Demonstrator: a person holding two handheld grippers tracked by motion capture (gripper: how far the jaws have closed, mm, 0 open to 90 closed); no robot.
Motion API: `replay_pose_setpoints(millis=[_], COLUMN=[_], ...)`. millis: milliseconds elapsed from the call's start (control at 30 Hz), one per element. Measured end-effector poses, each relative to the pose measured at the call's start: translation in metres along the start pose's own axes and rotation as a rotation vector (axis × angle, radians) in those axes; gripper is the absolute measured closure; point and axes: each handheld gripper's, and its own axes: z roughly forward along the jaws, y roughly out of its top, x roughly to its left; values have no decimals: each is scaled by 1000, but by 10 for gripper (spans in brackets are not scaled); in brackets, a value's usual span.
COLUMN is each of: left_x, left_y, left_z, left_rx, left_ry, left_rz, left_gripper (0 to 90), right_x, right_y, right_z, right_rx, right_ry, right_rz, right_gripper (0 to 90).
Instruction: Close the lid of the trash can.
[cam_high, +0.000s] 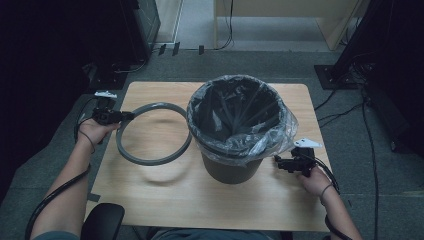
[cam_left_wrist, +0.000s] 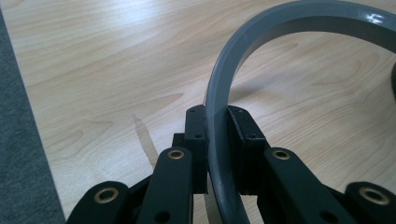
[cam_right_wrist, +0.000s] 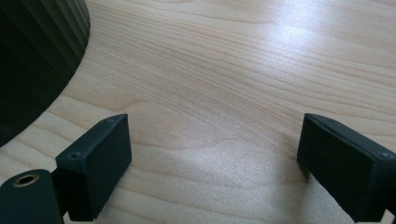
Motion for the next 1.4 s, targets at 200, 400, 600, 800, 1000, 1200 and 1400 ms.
replay_pose_setpoints(millis=[200, 400, 600, 800, 1000, 1200, 1400], left_x=[-3, -6, -7, -7, -8, -6, -7], left_y=[9, 21, 32, 41, 47, 53, 59], left_z=[-8, -18, -31, -42, -50, -61, -70], left_rx=[9, 16, 21, 17, 17, 17, 11], left_ry=[-16, -30, -28, -24, -22, -20, -34], left_rz=[0, 9, 14, 15, 17, 12, 6], left_gripper=[789, 789, 789, 789, 789, 789, 789], right_x=[0, 0, 0, 0, 0, 0, 0], right_y=[0, 0, 0, 0, 0, 0, 0], right_z=[0, 0, 0, 0, 0, 0, 0], right_rx=[0, 0, 0, 0, 0, 0, 0], right_ry=[0, 0, 0, 0, -2, -1, -2], right_rz=[0, 0, 0, 0, 0, 0, 0], right_gripper=[101, 101, 101, 101, 101, 101, 101])
